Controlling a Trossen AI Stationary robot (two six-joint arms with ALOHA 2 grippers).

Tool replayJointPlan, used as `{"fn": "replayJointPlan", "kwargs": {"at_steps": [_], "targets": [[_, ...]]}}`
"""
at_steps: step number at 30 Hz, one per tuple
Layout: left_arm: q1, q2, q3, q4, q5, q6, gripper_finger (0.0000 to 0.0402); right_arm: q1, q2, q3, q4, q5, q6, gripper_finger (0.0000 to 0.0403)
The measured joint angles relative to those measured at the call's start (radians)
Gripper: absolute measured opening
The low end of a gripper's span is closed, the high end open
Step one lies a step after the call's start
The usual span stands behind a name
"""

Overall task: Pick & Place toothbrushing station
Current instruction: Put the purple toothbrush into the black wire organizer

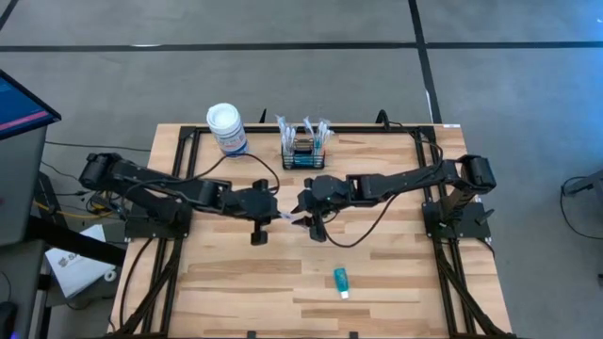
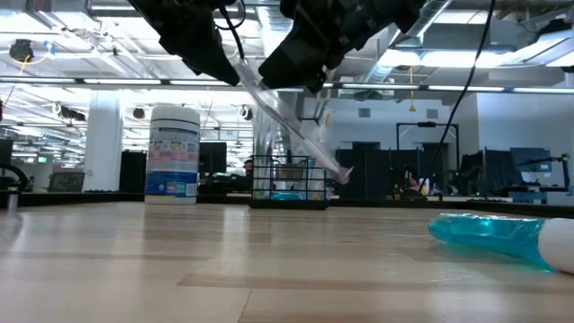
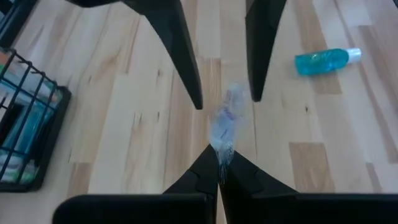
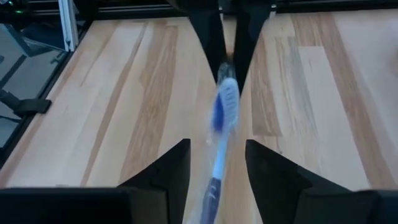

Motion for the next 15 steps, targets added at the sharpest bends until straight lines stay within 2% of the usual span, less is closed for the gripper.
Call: {"fn": "replayJointPlan", "kwargs": {"at_steps": [15], "targets": [[-0.001,-0.004,0.0,0.011,-0.003,-0.002,0.0,0.006,0.0,0.0,0.018,0.003,0.026,0.0127]]}}
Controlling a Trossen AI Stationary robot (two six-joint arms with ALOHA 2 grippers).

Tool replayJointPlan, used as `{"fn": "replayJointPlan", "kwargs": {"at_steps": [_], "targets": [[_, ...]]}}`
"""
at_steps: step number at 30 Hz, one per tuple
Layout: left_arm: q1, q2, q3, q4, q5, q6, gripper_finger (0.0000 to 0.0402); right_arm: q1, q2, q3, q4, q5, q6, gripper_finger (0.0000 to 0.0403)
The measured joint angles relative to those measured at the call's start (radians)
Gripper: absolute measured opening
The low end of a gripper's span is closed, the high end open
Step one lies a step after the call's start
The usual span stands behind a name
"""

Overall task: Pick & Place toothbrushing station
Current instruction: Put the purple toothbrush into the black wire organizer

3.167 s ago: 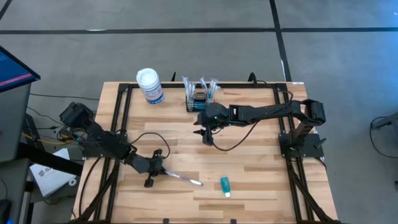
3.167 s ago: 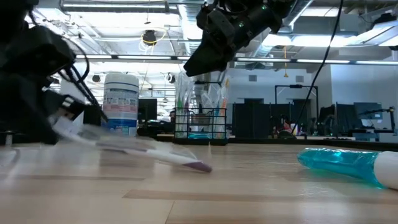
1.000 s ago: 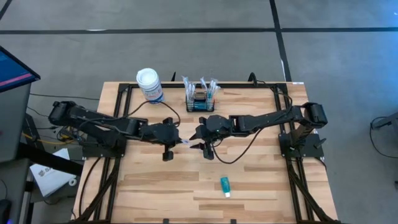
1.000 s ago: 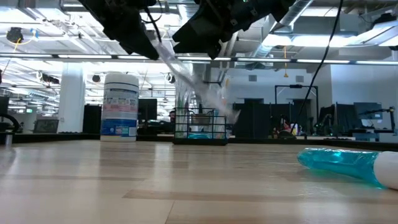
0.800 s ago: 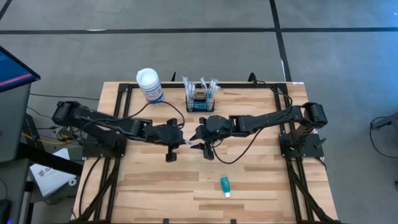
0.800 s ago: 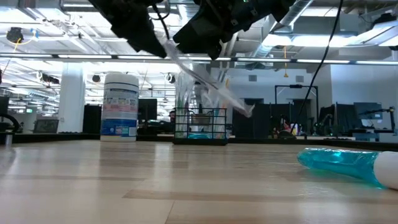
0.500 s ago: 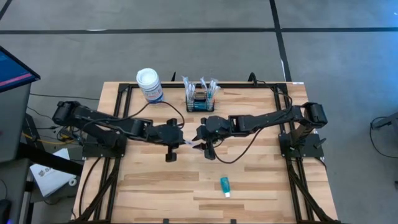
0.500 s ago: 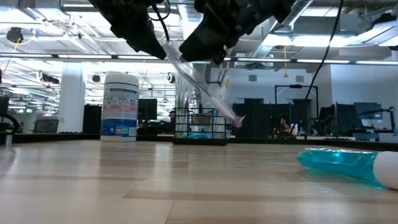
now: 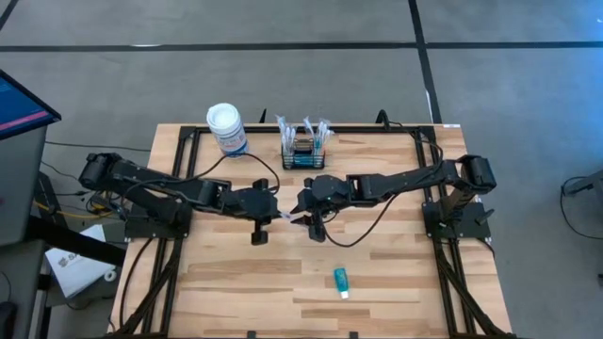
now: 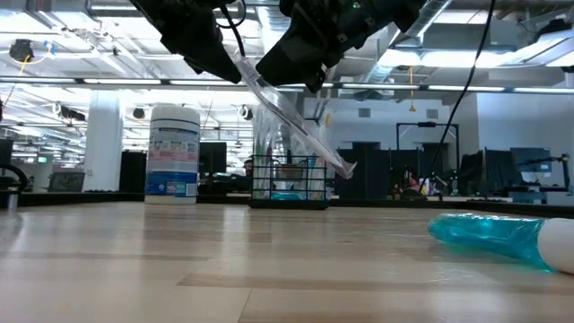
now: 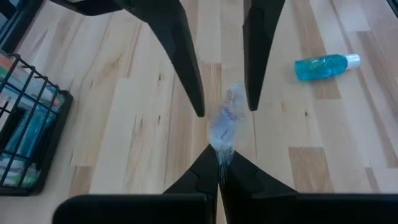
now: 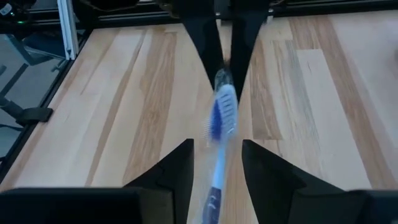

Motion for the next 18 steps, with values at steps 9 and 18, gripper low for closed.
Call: {"fn": "replayJointPlan", "kwargs": {"at_steps": [9,18], "targets": [[-0.003,0.0,0.0,0.001,0.001,0.0,0.0,0.01,0.0,0.0,-0.002,0.0,0.0,0.0121],[-0.003,0.0,-0.001,0.001,0.004,0.0,0.0,0.012,0.058,-0.004,0.015,0.0,0.0,0.0121]]}}
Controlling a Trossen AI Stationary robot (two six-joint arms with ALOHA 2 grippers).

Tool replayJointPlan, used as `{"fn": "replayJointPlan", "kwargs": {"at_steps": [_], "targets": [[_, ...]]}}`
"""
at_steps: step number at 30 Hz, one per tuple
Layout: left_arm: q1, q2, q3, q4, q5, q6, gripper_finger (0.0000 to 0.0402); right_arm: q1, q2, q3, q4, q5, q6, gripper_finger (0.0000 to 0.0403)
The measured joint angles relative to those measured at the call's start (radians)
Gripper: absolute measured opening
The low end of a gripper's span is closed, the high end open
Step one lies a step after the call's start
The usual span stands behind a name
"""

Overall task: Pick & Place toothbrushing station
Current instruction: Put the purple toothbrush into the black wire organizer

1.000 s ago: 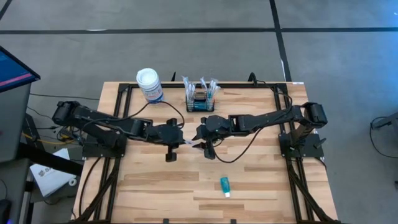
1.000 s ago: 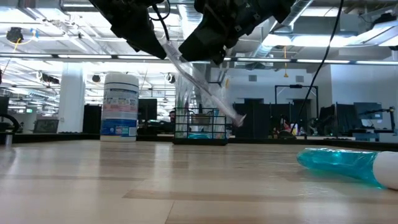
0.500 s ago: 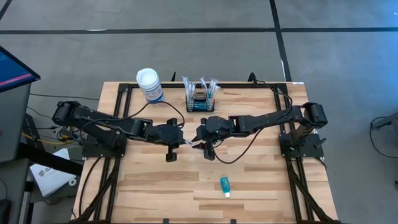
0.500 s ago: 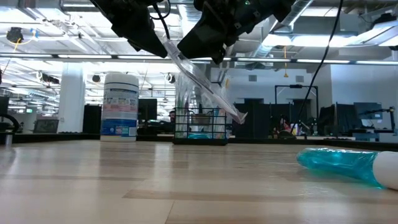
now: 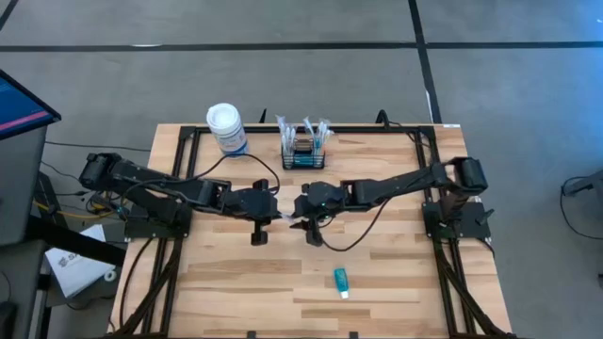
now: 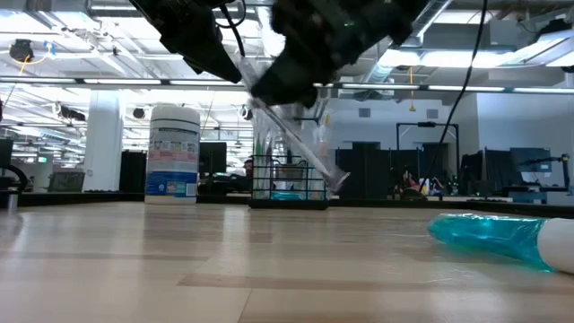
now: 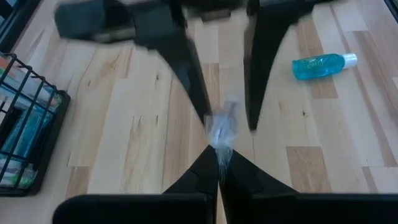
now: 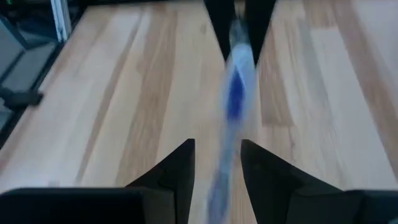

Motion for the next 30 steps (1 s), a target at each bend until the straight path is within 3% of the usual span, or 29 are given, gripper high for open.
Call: {"fn": "replayJointPlan", "kwargs": {"at_steps": [6,14,30], "targets": [[0.0,-0.001,0.0,-0.004,0.0,0.0,0.0,-0.001,0.082,0.017,0.045,-0.002,0.0,0.0121],[0.0,-0.001,0.0,-0.015,-0.001,-0.001,0.0,-0.01,0.085,0.063,0.035,-0.003,-0.004,0.0119],[0.0,-0.001,0.0,-0.03,-0.004,-0.001,0.0,-0.001,0.085,0.066,-0.072,-0.003,-0.001,0.0079]]}}
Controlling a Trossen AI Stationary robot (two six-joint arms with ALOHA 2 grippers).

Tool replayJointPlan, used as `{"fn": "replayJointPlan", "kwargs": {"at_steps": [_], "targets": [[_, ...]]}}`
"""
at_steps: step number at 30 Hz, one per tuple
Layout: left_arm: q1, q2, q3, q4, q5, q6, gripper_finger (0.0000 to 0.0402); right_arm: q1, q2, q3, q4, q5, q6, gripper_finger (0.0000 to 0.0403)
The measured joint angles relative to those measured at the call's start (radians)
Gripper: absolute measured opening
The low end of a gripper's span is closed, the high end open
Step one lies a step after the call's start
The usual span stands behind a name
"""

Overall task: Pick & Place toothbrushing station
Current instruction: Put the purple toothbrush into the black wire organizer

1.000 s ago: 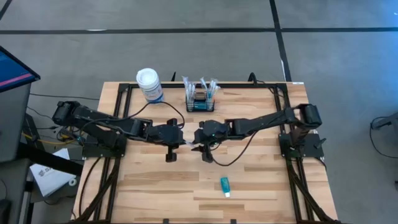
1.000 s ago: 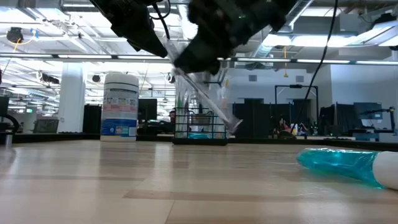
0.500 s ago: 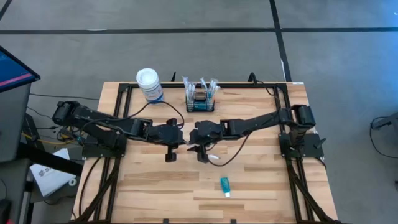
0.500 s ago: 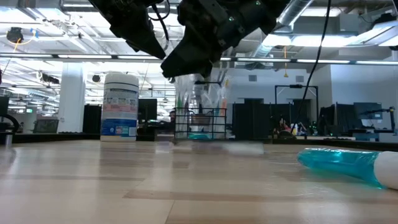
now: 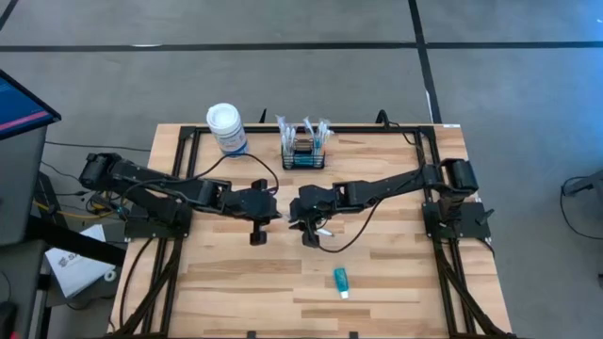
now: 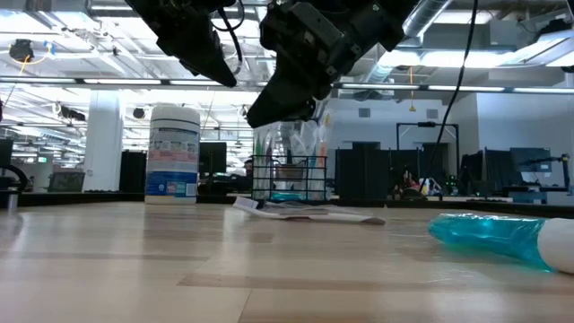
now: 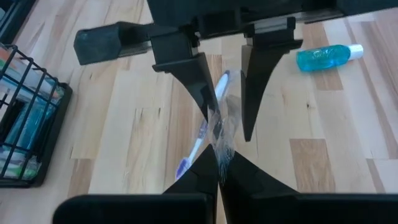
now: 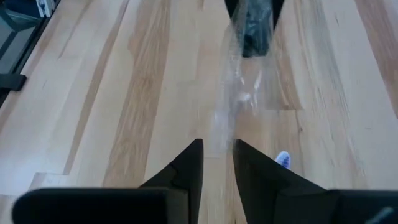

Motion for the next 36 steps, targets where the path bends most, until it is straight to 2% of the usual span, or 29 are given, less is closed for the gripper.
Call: {"fn": "replayJointPlan", "kwargs": {"at_steps": [6,14,26,31,36], "targets": [[0.0,0.0,-0.009,-0.038,0.0,-0.003,0.0,0.0,0.0,0.0,-0.05,0.0,0.0,0.0079],[0.0,0.0,-0.095,-0.039,0.001,-0.064,0.0,-0.003,0.024,-0.002,-0.082,0.003,0.0,0.0079],[0.0,0.0,-0.225,-0.008,0.004,-0.165,0.0002,-0.057,0.141,-0.002,-0.119,0.005,0.027,0.0079],[0.0,0.0,-0.252,-0.002,0.007,-0.187,0.0013,-0.066,0.138,0.0,-0.144,0.004,0.027,0.0079],[0.0,0.0,-0.254,-0.001,0.014,-0.209,0.0047,-0.06,0.138,0.0,-0.145,0.004,0.027,0.0079]]}}
